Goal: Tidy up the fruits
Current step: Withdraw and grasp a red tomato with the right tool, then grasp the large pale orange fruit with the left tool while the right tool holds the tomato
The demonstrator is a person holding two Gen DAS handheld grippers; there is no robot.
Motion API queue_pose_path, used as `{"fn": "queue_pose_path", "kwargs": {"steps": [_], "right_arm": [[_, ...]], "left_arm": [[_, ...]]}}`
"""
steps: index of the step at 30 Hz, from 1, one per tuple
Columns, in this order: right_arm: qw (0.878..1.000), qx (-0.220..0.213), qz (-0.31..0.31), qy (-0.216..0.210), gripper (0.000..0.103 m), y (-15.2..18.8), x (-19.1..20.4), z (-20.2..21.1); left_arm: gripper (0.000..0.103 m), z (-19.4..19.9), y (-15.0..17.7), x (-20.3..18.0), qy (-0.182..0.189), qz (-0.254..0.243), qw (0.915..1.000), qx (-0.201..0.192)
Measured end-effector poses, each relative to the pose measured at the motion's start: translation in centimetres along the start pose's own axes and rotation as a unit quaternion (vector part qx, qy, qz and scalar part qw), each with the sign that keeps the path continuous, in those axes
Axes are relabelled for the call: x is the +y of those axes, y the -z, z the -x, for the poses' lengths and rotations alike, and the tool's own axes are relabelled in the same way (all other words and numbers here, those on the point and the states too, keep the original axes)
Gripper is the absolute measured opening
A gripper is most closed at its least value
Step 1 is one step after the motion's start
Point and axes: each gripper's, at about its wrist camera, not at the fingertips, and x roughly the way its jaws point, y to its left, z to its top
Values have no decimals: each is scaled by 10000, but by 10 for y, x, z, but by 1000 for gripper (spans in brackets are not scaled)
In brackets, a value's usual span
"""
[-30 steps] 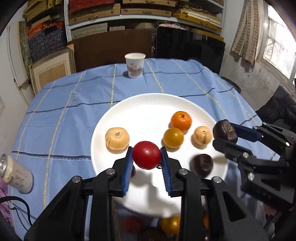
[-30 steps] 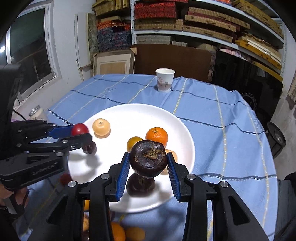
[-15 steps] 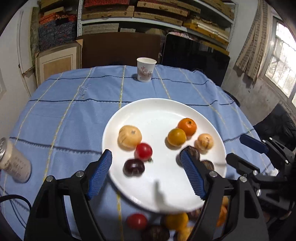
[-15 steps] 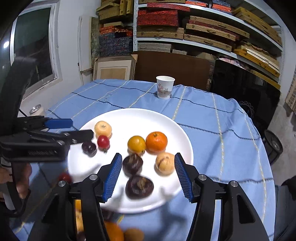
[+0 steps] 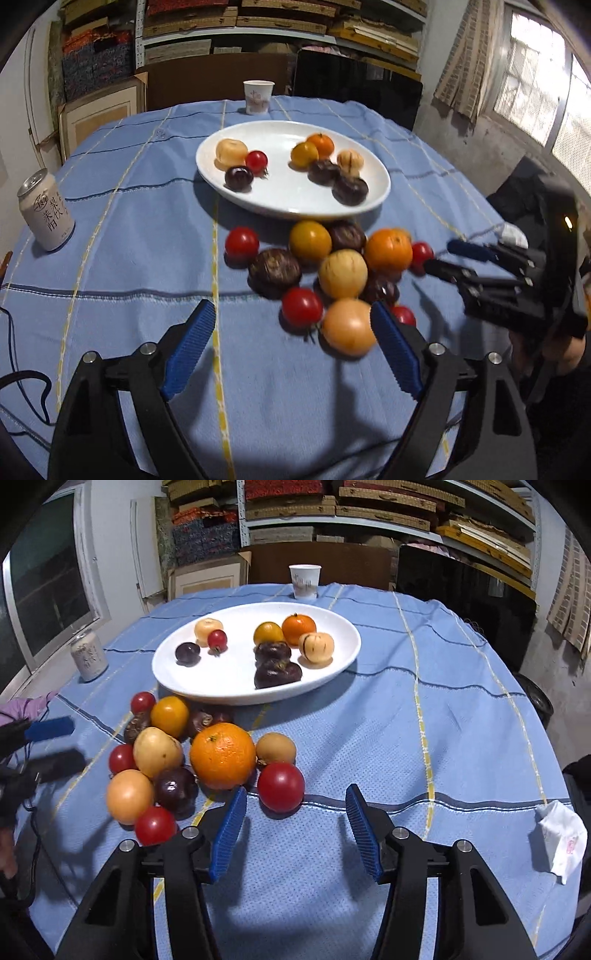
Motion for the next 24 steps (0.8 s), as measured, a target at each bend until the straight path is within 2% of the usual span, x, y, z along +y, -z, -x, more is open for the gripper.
{"fn": "queue_pose_path", "kwargs": {"steps": [4, 9, 19, 24], "right_arm": [[9999, 58, 83, 92, 45, -5, 7, -9], [9997, 206, 101, 9, 30, -8, 10, -24], [9992, -42, 18, -408, 29, 11, 10, 14], [9978, 72, -144, -636, 29, 28, 6, 18]], "left_arm": [[83, 2, 13, -13, -154, -292, 9994, 69], [84, -5, 18, -20, -234, -431, 9986, 187], [84, -10, 15, -28, -214, -499, 9983, 225], [83, -22, 13, -36, -247, -517, 9979, 309]]}}
